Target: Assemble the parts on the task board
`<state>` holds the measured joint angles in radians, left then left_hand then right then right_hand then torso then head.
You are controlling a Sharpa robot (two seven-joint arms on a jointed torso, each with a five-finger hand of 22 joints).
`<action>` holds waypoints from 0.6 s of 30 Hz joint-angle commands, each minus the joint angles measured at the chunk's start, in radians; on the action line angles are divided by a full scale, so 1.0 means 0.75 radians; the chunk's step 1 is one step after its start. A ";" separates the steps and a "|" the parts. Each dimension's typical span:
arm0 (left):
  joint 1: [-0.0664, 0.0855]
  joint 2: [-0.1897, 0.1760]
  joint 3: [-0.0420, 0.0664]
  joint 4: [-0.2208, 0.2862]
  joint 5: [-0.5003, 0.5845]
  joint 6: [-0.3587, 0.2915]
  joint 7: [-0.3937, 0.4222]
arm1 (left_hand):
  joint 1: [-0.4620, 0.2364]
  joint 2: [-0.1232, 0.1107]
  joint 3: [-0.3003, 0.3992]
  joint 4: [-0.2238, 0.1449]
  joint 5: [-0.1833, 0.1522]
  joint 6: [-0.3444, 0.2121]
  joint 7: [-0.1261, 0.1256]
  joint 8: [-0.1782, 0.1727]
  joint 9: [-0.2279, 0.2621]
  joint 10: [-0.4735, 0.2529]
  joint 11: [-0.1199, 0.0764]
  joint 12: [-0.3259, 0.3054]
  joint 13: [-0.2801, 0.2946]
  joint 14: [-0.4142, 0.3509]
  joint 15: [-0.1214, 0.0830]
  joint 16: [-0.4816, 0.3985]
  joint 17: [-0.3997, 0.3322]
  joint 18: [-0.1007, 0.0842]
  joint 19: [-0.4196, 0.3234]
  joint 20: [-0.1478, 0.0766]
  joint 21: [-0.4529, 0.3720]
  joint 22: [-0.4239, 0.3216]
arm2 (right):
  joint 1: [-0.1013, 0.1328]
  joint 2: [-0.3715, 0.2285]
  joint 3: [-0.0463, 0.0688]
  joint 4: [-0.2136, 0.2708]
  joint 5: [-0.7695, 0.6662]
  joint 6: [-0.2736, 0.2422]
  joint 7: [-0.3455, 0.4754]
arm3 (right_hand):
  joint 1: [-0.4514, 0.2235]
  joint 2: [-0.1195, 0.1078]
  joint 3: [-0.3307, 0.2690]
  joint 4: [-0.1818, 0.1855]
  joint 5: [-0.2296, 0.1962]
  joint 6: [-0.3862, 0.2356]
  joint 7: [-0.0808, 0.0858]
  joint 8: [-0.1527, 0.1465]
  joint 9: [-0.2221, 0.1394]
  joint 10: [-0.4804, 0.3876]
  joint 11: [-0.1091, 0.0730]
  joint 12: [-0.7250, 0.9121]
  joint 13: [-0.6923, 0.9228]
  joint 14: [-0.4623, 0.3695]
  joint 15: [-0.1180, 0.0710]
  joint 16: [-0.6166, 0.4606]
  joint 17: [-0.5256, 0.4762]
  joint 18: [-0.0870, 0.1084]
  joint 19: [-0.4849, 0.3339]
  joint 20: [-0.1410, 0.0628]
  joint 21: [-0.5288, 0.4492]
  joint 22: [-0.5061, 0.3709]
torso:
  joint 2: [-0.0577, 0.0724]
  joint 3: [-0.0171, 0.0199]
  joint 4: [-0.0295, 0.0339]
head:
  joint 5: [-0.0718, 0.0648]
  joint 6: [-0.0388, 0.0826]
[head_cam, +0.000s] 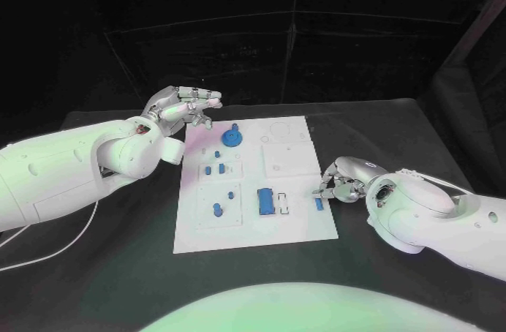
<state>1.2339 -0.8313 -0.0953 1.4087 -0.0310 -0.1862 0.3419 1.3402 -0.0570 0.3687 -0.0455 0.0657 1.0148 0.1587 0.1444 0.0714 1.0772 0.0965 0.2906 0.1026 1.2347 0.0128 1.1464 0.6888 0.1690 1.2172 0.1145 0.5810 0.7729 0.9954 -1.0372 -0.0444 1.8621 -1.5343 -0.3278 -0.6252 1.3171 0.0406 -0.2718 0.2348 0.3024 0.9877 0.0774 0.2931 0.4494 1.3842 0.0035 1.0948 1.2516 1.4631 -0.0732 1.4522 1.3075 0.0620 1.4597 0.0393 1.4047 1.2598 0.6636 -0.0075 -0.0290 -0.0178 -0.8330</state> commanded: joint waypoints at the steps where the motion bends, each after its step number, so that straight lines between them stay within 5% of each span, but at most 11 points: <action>1: 0.002 -0.001 0.001 0.002 0.004 0.015 0.006 | 0.001 0.011 0.005 -0.005 -0.004 0.002 0.002 0.009 -0.002 -0.009 -0.004 0.004 0.002 -0.008 0.000 -0.003 -0.001 0.019 -0.005 -0.002 -0.008 -0.001 | 0.000 0.009 0.000 -0.008 -0.043 0.071 -0.014 | 0.003 -0.008 -0.006 -0.001 -0.009 0.011 0.005 -0.008 -0.002 -0.013 -0.001 -0.006 -0.003 0.080 0.009 -0.008 0.032 0.002 -0.008 0.005 -0.006 -0.002 | -0.001 -0.0003 0.0023 | 0.000 0.000; 18: 0.002 -0.003 0.000 0.000 0.004 0.017 0.004 | -0.001 0.012 0.005 -0.004 -0.004 0.002 0.002 0.009 -0.002 -0.010 -0.003 0.005 0.002 -0.008 0.001 -0.002 -0.001 0.018 -0.005 -0.002 -0.009 -0.002 | -0.003 0.030 0.000 -0.009 -0.076 0.193 -0.030 | 0.027 -0.021 -0.019 -0.014 -0.031 0.033 0.002 -0.010 -0.006 -0.010 -0.004 -0.012 -0.007 0.081 0.007 -0.009 0.036 0.002 -0.007 0.003 -0.005 0.002 | -0.001 -0.0011 0.0008 | 0.002 -0.006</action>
<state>1.2339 -0.8332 -0.0958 1.4079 -0.0310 -0.1850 0.3415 1.3402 -0.0570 0.3687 -0.0455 0.0657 1.0148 0.1587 0.1444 0.0714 1.0772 0.0965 0.2906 0.1026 1.2347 0.0128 1.1464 0.6889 0.1690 1.2172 0.1145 0.5810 0.7731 0.9953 -1.0162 -0.0414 1.8521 -1.5714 -0.2450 -0.6376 1.3301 0.0277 -0.2804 0.2262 0.2840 1.0052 0.0801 0.2902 0.4464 1.3806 0.0000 1.0907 1.2483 1.4631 -0.0732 1.4522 1.3074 0.0619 1.4597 0.0392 1.4047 1.2601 0.6628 -0.0081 -0.0289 -0.0160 -0.8373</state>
